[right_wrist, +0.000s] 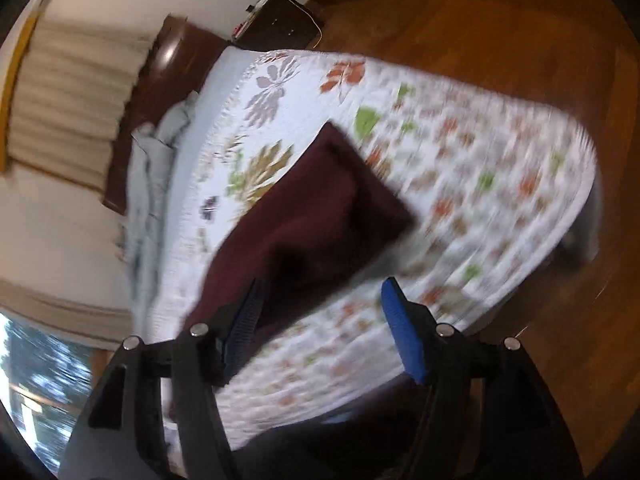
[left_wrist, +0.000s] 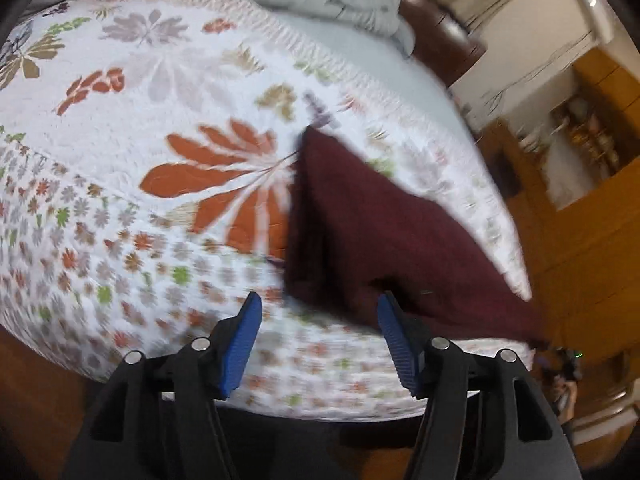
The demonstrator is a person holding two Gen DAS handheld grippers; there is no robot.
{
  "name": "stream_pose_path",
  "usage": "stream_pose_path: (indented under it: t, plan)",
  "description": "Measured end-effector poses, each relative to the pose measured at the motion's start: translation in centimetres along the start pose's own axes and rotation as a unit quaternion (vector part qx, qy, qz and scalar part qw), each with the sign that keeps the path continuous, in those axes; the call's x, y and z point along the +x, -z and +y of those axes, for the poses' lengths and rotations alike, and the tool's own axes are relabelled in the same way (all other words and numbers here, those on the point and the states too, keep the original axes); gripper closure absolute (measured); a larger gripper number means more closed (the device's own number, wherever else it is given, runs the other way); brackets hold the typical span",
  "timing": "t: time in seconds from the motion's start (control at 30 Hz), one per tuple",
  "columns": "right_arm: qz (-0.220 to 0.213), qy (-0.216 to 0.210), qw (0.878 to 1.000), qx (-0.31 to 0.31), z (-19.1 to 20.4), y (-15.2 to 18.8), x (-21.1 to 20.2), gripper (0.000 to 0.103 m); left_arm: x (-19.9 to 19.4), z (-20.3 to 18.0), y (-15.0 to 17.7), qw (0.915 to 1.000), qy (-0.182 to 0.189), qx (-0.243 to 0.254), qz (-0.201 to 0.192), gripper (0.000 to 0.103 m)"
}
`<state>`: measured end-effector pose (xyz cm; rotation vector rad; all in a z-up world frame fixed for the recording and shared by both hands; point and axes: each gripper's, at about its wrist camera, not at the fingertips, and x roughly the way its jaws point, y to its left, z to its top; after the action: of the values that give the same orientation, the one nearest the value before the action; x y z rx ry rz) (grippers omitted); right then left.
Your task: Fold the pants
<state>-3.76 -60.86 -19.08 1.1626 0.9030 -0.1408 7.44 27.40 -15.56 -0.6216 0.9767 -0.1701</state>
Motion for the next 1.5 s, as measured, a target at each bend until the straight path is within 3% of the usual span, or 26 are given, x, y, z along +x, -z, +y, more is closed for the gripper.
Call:
stream_pose_path:
  t: [0.1, 0.23, 0.33, 0.43, 0.63, 0.8, 0.9, 1.03, 1.13, 1.17, 1.2, 1.27, 1.3, 1.33, 1.4, 1.43, 1.5]
  plan:
    - [0.003, -0.027, 0.999, 0.027, 0.5, 0.3, 0.9, 0.033, 0.4, -3.3, 0.6, 0.9987, 0.049, 0.015, 0.004, 0.027]
    - [-0.002, -0.033, 0.997, 0.067, 0.9, -0.9, 2.5, 0.033, 4.4, -5.6, 0.4, 0.9912, 0.113, -0.048, 0.05, 0.025]
    - [0.006, -0.024, 0.997, 0.068, 1.5, -1.9, 3.9, 0.033, 7.3, -5.6, 0.2, 0.9911, 0.079, -0.081, 0.071, 0.025]
    - [0.013, -0.014, 0.997, 0.07, 1.9, -2.5, 4.6, 0.033, 9.7, -4.4, 0.2, 0.9851, 0.054, -0.134, 0.093, 0.025]
    - [0.018, -0.002, 0.997, 0.068, 2.1, -3.5, 5.6, 0.033, 10.9, -4.0, -0.8, 0.9821, 0.047, -0.163, 0.082, 0.025]
    - [0.025, 0.011, 0.997, 0.066, 2.5, -4.3, 6.0, 0.033, 9.6, -3.7, -2.0, 0.9779, 0.052, -0.195, 0.055, 0.027]
    - [0.026, 0.013, 0.997, 0.067, 2.8, -4.7, 6.1, 0.033, 9.4, -2.6, -2.8, 0.97, 0.067, -0.229, 0.05, 0.027]
    - [0.029, 0.017, 0.998, 0.062, 3.0, -4.9, 6.4, 0.033, 9.6, -1.7, -3.2, 0.9692, 0.071, -0.232, 0.046, 0.025]
    - [0.028, 0.01, 0.997, 0.065, 2.5, -4.8, 6.6, 0.033, 10.7, -1.9, -3.4, 0.9766, 0.061, -0.203, 0.038, 0.027]
    - [0.027, 0.011, 0.997, 0.065, 2.4, -4.8, 6.7, 0.033, 10.7, -2.0, -3.4, 0.9794, 0.059, -0.191, 0.029, 0.035]
    - [0.027, 0.012, 0.998, 0.064, 2.4, -4.8, 6.7, 0.033, 10.7, -2.1, -3.5, 0.9814, 0.058, -0.182, 0.018, 0.052]
    - [0.026, 0.016, 0.998, 0.053, 2.9, -5.0, 6.8, 0.038, 10.1, -2.7, -4.0, 0.9899, 0.052, -0.131, -0.011, 0.071]
    - [0.026, 0.02, 0.998, 0.045, 3.4, -5.1, 6.9, 0.05, 9.8, -2.8, -4.1, 0.9904, 0.066, -0.12, -0.02, 0.075]
    - [0.025, 0.021, 0.999, 0.039, 3.8, -5.4, 7.1, 0.069, 9.7, -2.9, -4.2, 0.9899, 0.079, -0.115, -0.024, 0.076]
    - [0.023, 0.021, 0.999, 0.019, 5.4, -6.0, 7.3, 0.089, 9.2, -3.4, -4.4, 0.9902, 0.093, -0.099, -0.031, 0.081]
    - [0.016, 0.025, 1.0, 0.007, 6.3, -6.3, 7.1, 0.091, 8.4, -3.5, -4.5, 0.9886, 0.108, -0.095, -0.043, 0.081]
    - [-0.022, -0.012, 0.999, -0.031, 9.0, -6.7, 5.2, 0.092, 6.5, -3.7, -4.9, 0.9818, 0.15, -0.083, -0.082, 0.085]
